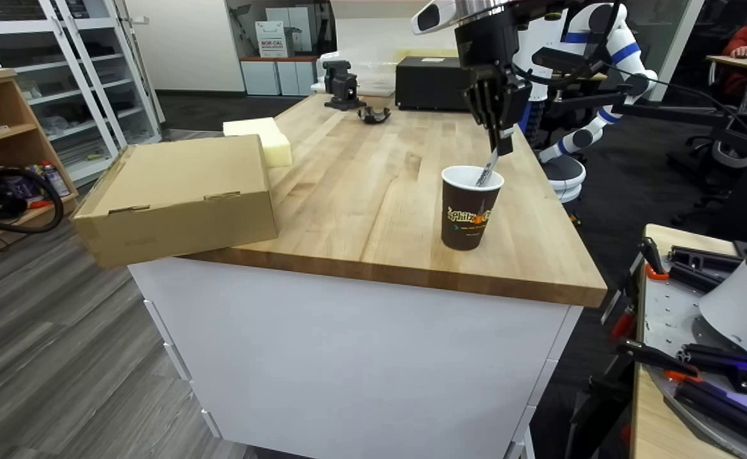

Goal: Remove the marker from the cup and put it on the table

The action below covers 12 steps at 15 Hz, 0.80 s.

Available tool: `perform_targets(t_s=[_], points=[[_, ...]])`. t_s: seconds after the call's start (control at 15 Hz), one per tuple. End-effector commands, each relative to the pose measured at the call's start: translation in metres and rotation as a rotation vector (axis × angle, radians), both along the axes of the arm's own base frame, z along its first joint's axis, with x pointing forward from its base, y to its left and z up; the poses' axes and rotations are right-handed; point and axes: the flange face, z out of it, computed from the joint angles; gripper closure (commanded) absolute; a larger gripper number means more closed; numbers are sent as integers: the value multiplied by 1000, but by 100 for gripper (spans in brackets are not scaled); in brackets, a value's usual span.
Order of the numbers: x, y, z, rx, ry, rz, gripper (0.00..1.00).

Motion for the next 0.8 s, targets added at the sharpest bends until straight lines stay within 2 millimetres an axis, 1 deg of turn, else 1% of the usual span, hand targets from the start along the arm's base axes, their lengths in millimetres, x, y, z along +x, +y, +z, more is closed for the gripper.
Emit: perform_targets(t_s=[0.0, 0.33, 0.4, 0.6, 0.73], points=[[0, 4, 19, -18, -37, 41, 97], [2, 8, 26, -17, -66, 62, 97], [2, 6, 29, -16, -70, 66, 97], [2, 7, 32, -15, -81, 78, 97], [0, 6, 39, -19, -90, 87, 97]])
